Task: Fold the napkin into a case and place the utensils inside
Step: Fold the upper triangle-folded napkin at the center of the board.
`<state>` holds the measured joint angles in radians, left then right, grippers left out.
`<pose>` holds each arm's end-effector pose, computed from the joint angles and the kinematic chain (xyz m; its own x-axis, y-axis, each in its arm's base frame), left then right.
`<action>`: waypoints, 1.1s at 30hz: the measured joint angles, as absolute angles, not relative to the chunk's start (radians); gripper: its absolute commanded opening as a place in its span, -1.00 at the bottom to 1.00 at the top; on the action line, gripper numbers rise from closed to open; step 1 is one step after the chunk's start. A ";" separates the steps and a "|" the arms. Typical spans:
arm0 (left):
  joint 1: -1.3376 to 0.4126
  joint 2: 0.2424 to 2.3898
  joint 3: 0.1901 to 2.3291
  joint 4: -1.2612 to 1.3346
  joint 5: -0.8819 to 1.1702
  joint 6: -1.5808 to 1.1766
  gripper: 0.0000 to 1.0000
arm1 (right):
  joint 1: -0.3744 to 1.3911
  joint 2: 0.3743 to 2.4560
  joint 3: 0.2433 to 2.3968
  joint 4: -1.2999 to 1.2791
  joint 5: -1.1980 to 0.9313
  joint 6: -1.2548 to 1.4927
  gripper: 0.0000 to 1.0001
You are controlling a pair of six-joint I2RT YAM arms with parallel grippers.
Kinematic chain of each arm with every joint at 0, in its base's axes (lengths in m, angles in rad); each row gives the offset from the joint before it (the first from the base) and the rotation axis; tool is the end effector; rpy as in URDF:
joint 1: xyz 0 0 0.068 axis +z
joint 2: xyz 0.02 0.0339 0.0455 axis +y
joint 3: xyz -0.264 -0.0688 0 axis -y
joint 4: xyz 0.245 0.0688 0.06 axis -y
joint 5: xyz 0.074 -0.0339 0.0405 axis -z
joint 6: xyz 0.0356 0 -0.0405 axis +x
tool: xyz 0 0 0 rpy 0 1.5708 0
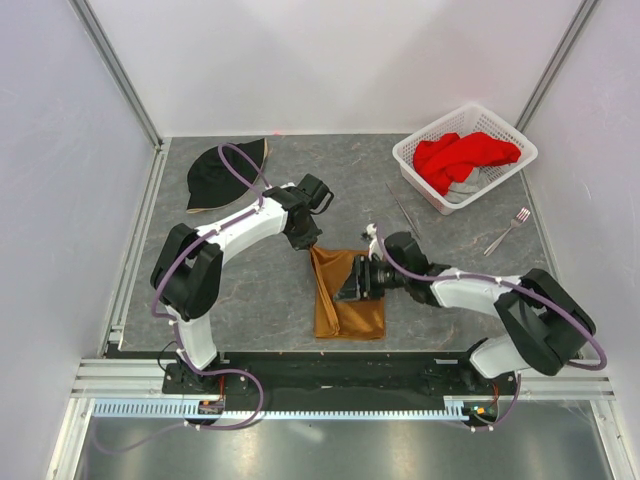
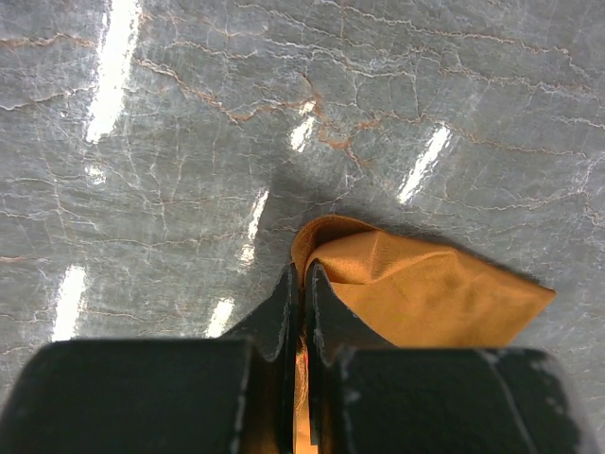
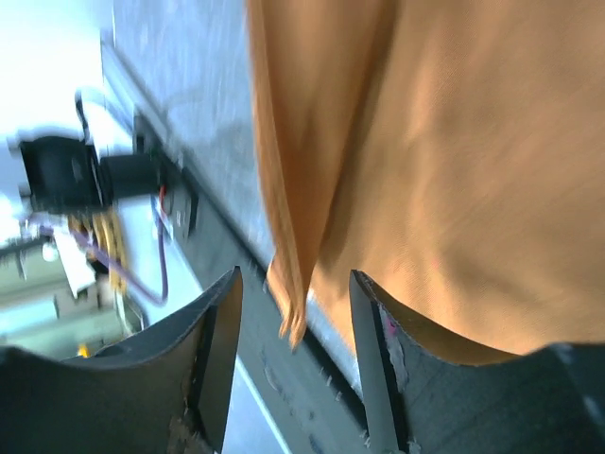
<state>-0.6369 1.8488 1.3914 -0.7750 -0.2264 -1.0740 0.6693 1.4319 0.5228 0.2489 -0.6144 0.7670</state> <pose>0.3061 -0.2165 0.2105 -0.8182 -0.4603 -0.3444 -0.4190 0.8877 -0.1909 0.1933 0.1791 0.1553 -0.9459 -0.0253 -0.3234 -0.2883 0.5220 0.8027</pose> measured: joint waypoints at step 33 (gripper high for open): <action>-0.673 1.838 1.391 -0.722 -0.191 -1.074 -0.96 | 0.551 2.077 1.164 0.112 -0.641 0.669 -0.97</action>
